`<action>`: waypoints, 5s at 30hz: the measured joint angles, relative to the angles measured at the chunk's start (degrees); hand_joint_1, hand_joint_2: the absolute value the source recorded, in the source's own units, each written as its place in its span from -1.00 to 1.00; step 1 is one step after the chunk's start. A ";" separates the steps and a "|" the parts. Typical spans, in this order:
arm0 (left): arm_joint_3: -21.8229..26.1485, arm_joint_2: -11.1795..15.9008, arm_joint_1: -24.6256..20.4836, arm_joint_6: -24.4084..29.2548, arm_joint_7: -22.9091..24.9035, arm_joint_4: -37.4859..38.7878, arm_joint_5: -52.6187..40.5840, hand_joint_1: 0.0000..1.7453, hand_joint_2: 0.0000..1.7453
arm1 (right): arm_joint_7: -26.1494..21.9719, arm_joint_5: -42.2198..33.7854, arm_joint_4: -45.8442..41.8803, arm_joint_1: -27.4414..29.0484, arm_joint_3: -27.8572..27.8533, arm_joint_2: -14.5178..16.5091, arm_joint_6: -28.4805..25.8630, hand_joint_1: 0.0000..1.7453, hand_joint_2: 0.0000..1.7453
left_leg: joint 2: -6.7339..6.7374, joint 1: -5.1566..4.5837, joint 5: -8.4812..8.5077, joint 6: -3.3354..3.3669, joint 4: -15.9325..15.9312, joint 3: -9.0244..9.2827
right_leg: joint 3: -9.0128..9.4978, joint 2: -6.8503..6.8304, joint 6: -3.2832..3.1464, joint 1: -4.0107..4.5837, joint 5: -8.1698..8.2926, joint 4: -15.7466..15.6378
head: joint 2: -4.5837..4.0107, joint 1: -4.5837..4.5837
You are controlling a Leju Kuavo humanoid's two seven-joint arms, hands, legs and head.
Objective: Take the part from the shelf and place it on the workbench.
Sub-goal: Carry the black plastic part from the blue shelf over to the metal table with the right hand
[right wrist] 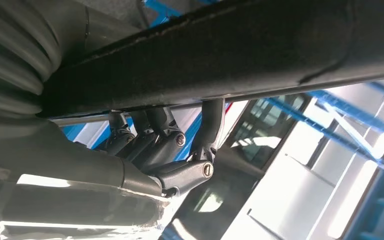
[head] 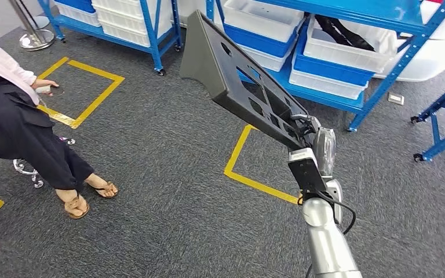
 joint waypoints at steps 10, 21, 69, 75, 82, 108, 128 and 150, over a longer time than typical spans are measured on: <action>0.76 0.21 0.29 2.54 -0.23 -0.01 1.99 -1.00 1.00 | -0.17 2.74 -7.13 5.11 1.27 0.27 0.52 1.00 1.00 | -6.32 -0.40 0.25 -0.97 0.31 -0.39 | 2.61 3.08 0.02 0.16 6.26 -9.20 | 0.00 0.08; 4.05 0.14 0.31 8.15 4.02 -0.03 4.98 -1.00 1.00 | 2.37 4.07 -9.20 6.21 3.86 2.27 1.23 1.00 1.00 | 2.40 0.15 -3.38 -2.61 8.31 -3.41 | 2.85 -3.05 -2.42 0.41 6.42 -9.44 | 0.00 -0.61; -3.39 -1.38 0.40 4.65 12.01 -0.09 -10.02 -1.00 1.00 | 13.27 4.48 -2.48 -14.19 4.63 -0.80 1.03 1.00 1.00 | -5.40 0.00 -0.82 -0.83 1.05 0.22 | 0.25 4.00 1.55 -1.25 6.78 -6.73 | 0.00 0.07; -4.40 -0.92 0.94 3.20 11.42 -0.09 -8.94 -1.00 1.00 | 13.64 4.99 -1.37 -18.84 6.18 -0.91 1.88 1.00 1.00 | -1.96 0.29 -3.37 -2.41 6.05 -2.99 | 0.51 1.84 -0.68 -0.65 7.29 -7.38 | 0.00 -0.40; -4.36 -0.63 0.70 3.51 10.90 -0.09 -8.15 -1.00 1.00 | 14.85 5.12 2.30 -24.84 9.03 0.86 3.33 1.00 1.00 | 1.99 -0.81 -3.29 -0.73 9.42 -4.62 | 0.79 -2.28 -1.78 0.98 6.77 -7.39 | 0.00 -0.58; -3.66 0.24 0.86 1.68 10.02 -0.07 -8.67 -1.00 1.00 | 17.14 7.00 10.89 -34.69 14.81 5.55 6.32 1.00 1.00 | 0.09 0.04 -6.33 -2.42 13.95 -7.60 | -0.18 0.76 -1.21 -0.18 7.16 -7.15 | 0.00 -1.28; -3.74 0.55 0.53 0.29 9.16 -0.07 -10.35 -1.00 1.00 | 17.89 10.42 18.92 -36.89 17.19 5.12 5.21 1.00 1.00 | -3.83 -0.92 0.45 0.73 0.63 -0.56 | -4.59 2.13 0.74 0.38 4.98 0.38 | 0.00 -0.81; -2.46 0.87 0.49 2.78 9.38 0.01 -9.09 -1.00 1.00 | 16.53 11.26 25.48 -38.73 16.23 7.05 3.63 1.00 1.00 | 2.57 -0.86 1.04 -0.44 0.43 -1.47 | 0.59 -3.07 -0.59 0.94 6.55 -7.72 | 0.00 -1.43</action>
